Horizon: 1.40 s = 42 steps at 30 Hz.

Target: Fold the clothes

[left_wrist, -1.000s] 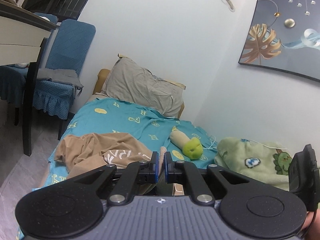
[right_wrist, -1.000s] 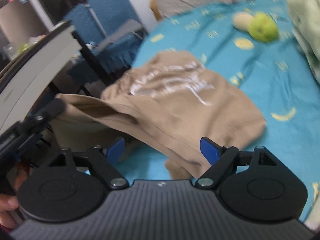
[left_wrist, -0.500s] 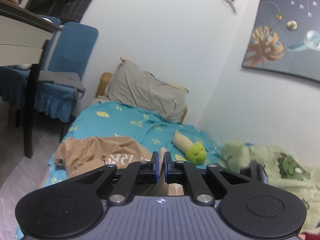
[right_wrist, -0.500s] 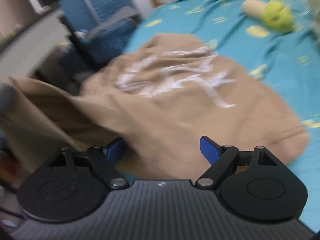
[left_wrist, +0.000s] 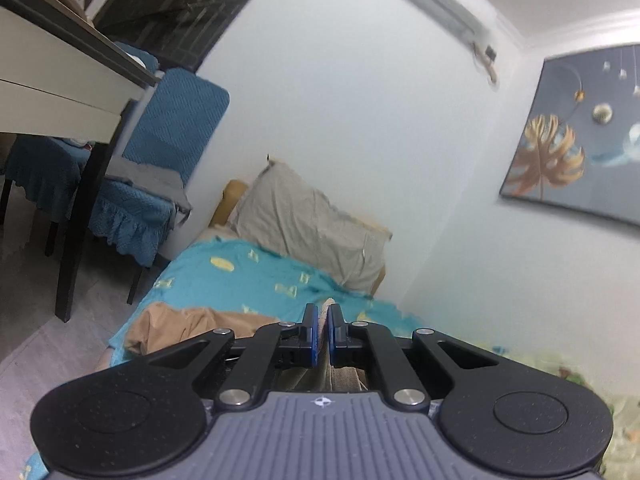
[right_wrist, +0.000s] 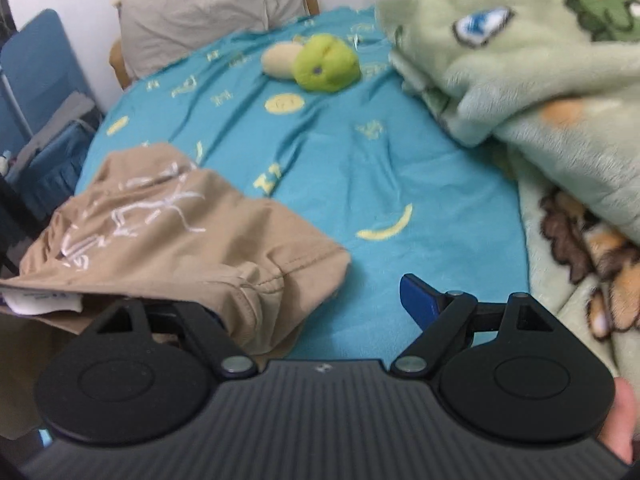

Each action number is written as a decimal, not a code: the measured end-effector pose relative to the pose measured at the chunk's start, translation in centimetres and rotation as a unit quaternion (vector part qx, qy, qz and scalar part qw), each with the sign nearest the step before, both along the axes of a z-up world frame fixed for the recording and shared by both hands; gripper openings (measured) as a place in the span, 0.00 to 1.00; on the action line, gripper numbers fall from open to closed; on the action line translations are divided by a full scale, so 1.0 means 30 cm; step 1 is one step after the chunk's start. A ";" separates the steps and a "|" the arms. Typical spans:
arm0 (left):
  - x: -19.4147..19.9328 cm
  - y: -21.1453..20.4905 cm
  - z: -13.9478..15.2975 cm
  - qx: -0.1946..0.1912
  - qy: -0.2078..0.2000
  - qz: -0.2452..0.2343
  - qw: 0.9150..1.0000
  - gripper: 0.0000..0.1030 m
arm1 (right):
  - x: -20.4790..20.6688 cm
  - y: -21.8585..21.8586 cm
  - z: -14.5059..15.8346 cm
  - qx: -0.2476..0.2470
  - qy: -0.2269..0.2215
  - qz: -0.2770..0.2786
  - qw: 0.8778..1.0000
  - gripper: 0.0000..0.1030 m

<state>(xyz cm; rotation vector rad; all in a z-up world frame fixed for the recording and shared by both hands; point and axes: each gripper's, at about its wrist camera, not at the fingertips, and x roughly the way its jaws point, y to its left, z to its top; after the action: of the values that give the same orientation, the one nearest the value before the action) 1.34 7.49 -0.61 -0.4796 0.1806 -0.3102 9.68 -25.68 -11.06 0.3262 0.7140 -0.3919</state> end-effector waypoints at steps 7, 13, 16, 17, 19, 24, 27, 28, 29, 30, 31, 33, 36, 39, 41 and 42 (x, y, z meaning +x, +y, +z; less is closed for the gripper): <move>-0.031 0.052 0.033 -0.022 -0.026 0.023 0.999 0.05 | -0.043 0.102 0.116 -0.154 -0.105 0.038 0.982 0.81; 0.031 0.010 -0.018 0.033 0.065 -0.006 0.997 0.05 | 0.017 0.019 0.010 0.006 -0.047 0.072 0.996 0.15; 0.043 -0.015 -0.054 0.065 0.098 -0.010 0.993 0.06 | 0.018 0.021 0.042 0.014 -0.080 0.087 0.993 0.10; 0.047 -0.016 -0.066 0.069 0.112 -0.014 0.991 0.07 | 0.014 0.037 0.058 0.002 -0.092 0.092 0.992 0.10; 0.054 -0.016 -0.088 0.078 0.140 -0.020 0.987 0.08 | 0.000 0.058 0.076 -0.006 -0.107 0.101 0.989 0.10; 0.080 -0.026 -0.138 0.107 0.199 -0.034 0.973 0.23 | -0.022 0.063 0.117 0.003 -0.130 0.114 0.985 0.10; 0.087 -0.058 -0.145 0.120 0.203 -0.049 0.971 0.49 | -0.029 0.075 0.143 -0.004 -0.142 0.123 0.982 0.10; 0.089 -0.069 -0.148 0.125 0.204 -0.053 0.969 0.52 | -0.033 0.078 0.147 -0.004 -0.144 0.125 0.982 0.10; 0.091 -0.080 -0.150 0.129 0.206 -0.058 0.968 0.57 | -0.037 0.081 0.152 -0.004 -0.146 0.127 0.981 0.10; 0.090 -0.096 -0.152 0.134 0.203 -0.067 0.968 0.60 | -0.041 0.083 0.156 -0.003 -0.148 0.129 0.981 0.10; 0.086 -0.116 -0.155 0.139 0.197 -0.081 0.967 0.67 | -0.043 0.084 0.158 0.001 -0.148 0.131 0.980 0.10; 0.076 -0.172 -0.161 0.157 0.186 -0.113 0.963 0.71 | -0.045 0.080 0.162 0.013 -0.149 0.134 0.980 0.10; 0.048 -0.275 -0.178 0.199 0.164 -0.152 0.954 0.76 | -0.049 0.076 0.172 0.020 -0.150 0.134 0.979 0.10; 0.022 -0.368 -0.217 0.266 0.151 -0.146 0.941 0.77 | -0.051 0.063 0.174 0.030 -0.150 0.128 0.980 0.10; 0.032 -0.405 -0.249 0.296 0.166 -0.111 0.934 0.77 | -0.054 0.051 0.173 0.042 -0.151 0.120 0.980 0.10; 0.045 -0.407 -0.265 0.296 0.181 -0.090 0.934 0.77 | -0.056 0.044 0.173 0.048 -0.153 0.116 0.980 0.10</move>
<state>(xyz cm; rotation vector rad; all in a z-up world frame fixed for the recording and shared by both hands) 2.69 -4.73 -8.55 0.0863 0.6608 -0.3266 8.01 -24.35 -5.88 0.3793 0.4626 -0.0820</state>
